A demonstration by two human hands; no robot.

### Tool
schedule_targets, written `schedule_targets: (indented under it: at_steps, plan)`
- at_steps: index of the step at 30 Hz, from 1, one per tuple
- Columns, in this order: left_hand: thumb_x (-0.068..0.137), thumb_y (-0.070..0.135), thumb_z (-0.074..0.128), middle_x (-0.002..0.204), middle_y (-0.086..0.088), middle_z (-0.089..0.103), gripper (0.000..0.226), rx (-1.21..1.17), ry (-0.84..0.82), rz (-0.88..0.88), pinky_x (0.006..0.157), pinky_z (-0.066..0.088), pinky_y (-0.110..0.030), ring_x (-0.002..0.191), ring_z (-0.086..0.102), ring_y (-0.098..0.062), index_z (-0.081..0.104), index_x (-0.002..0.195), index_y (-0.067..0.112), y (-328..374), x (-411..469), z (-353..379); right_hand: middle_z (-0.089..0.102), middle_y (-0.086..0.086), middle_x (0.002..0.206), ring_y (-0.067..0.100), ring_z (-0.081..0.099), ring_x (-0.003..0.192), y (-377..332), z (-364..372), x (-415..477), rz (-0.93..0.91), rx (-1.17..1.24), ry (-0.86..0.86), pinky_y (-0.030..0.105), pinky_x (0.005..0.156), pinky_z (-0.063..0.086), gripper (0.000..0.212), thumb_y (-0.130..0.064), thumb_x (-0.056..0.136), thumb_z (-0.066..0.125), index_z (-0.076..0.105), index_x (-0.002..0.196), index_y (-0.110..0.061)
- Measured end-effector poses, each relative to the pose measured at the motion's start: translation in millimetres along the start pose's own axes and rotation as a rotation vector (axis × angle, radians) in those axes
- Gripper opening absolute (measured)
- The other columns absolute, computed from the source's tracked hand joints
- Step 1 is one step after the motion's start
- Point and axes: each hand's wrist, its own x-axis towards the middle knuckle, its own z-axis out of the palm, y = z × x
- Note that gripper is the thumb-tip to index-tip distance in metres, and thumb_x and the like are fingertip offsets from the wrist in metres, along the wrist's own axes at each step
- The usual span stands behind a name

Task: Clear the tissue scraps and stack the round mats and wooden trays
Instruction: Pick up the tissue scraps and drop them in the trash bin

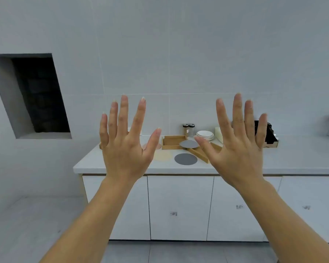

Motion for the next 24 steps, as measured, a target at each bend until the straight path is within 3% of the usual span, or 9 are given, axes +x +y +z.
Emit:
schedule_targets:
  at_steps: [12, 24]
  plan:
    - [0.091, 0.055, 0.03, 0.152, -0.011, 0.027, 0.061, 0.076, 0.021, -0.039, 0.115, 0.007, -0.04, 0.141, 0.019, -0.027, 0.028, 0.144, 0.025, -36.2, 3.8, 45.4, 0.015, 0.008, 0.154, 0.025, 0.01, 0.142, -14.2, 61.3, 8.4, -0.007, -0.007, -0.002, 0.041, 0.115, -0.007, 0.076, -0.062, 0.086, 0.04, 0.009, 0.147, -0.029]
    - [0.09, 0.053, 0.033, 0.151, -0.011, 0.029, 0.06, 0.16, -0.021, -0.068, 0.115, 0.007, -0.039, 0.14, 0.02, -0.026, 0.027, 0.143, 0.026, -84.2, 25.7, 178.2, 0.019, 0.009, 0.153, 0.025, 0.016, 0.142, -4.5, 220.7, 30.1, -0.014, -0.007, -0.023, 0.045, 0.115, 0.001, 0.072, -0.064, 0.088, 0.034, 0.014, 0.147, -0.029]
